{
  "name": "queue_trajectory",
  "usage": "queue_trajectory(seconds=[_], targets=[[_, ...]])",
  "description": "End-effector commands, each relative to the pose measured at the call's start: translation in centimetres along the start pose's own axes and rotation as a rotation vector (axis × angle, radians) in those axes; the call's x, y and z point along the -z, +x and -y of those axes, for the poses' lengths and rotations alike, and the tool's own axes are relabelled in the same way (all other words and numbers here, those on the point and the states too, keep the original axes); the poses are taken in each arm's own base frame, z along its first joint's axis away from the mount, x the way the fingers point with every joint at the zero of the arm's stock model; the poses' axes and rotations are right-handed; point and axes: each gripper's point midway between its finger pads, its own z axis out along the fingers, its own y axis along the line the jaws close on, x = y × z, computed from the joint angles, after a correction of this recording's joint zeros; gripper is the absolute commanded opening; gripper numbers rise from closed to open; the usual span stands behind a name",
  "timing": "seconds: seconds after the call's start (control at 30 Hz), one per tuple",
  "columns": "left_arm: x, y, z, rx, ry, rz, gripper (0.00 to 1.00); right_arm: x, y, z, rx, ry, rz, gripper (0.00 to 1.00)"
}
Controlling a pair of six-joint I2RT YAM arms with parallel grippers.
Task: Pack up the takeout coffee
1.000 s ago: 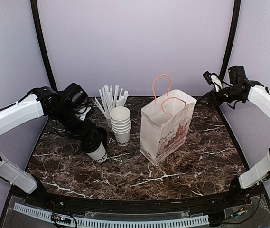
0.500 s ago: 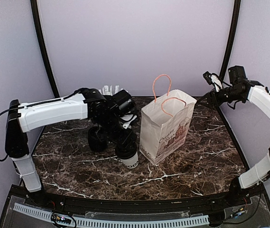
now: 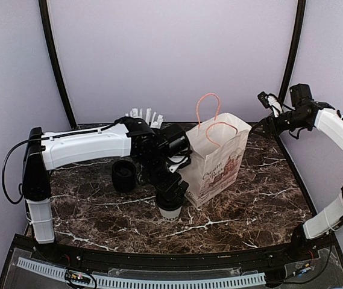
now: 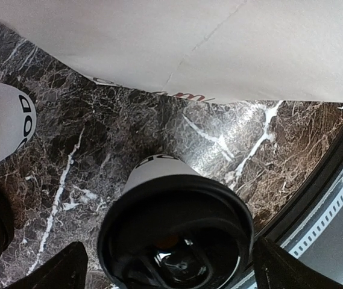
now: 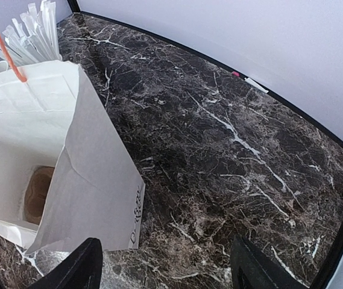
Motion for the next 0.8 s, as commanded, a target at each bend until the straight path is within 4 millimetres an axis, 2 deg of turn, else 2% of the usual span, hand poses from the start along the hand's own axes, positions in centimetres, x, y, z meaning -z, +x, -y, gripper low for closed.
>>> queue_trajectory(seconds=[0.0,0.07,0.17,0.3,0.33,0.37,0.4,0.43,0.47,0.5,0.53,0.57,0.6,0.63,0.7,0.73,0.77], targets=[[1.8,-0.3,-0.3,-0.022,-0.030,0.016,0.99,0.4,-1.4,-0.2,0.021,-0.012,0.023,0.74],[2.8,-0.8,-0.3,-0.034,-0.034,0.043,0.99,0.7,-2.1,-0.8,0.039,-0.028,0.031,0.74],[5.4,-1.7,0.0,-0.058,-0.020,0.114,0.99,1.4,-4.0,-2.9,0.113,-0.058,0.050,0.76],[10.4,-2.7,0.3,-0.092,-0.004,0.251,0.99,3.2,-8.2,-6.8,0.274,-0.085,0.096,0.77],[11.8,-2.5,-0.1,-0.104,-0.014,0.289,0.99,4.2,-10.0,-7.9,0.320,-0.098,0.127,0.77],[12.6,-2.9,-0.9,-0.097,-0.034,0.329,0.99,4.9,-11.6,-9.5,0.349,-0.143,0.165,0.78],[13.5,-2.3,-1.8,-0.082,-0.038,0.353,0.99,5.9,-13.3,-11.2,0.372,-0.205,0.216,0.82],[13.9,-2.8,-3.3,-0.041,-0.037,0.383,0.99,6.6,-15.0,-13.1,0.387,-0.279,0.266,0.87],[14.2,-2.1,-4.5,-0.012,-0.036,0.390,0.99,7.2,-16.4,-15.2,0.408,-0.347,0.305,0.92],[14.5,-2.6,-6.9,0.057,-0.041,0.420,0.99,7.7,-17.5,-17.5,0.439,-0.412,0.335,0.97],[14.3,-1.7,-8.3,0.092,-0.052,0.420,0.99,7.9,-17.9,-19.9,0.481,-0.476,0.351,0.99],[14.6,-2.0,-10.7,0.154,-0.083,0.451,0.99,7.5,-17.7,-21.9,0.521,-0.525,0.352,0.99],[14.5,-1.3,-11.7,0.177,-0.102,0.453,0.99,6.4,-17.0,-23.7,0.554,-0.568,0.325,0.99],[14.8,-1.4,-13.1,0.207,-0.129,0.478,0.99,4.9,-16.0,-25.3,0.588,-0.601,0.276,0.99],[14.8,-0.8,-14.1,0.225,-0.157,0.495,0.99,1.6,-13.2,-28.1,0.680,-0.624,0.164,0.99],[15.4,-0.6,-14.2,0.230,-0.160,0.522,0.99,-0.2,-11.6,-29.0,0.739,-0.595,0.096,0.99],[15.4,-0.3,-14.3,0.237,-0.161,0.546,0.99,-1.6,-9.7,-31.2,0.826,-0.596,0.034,0.99]])
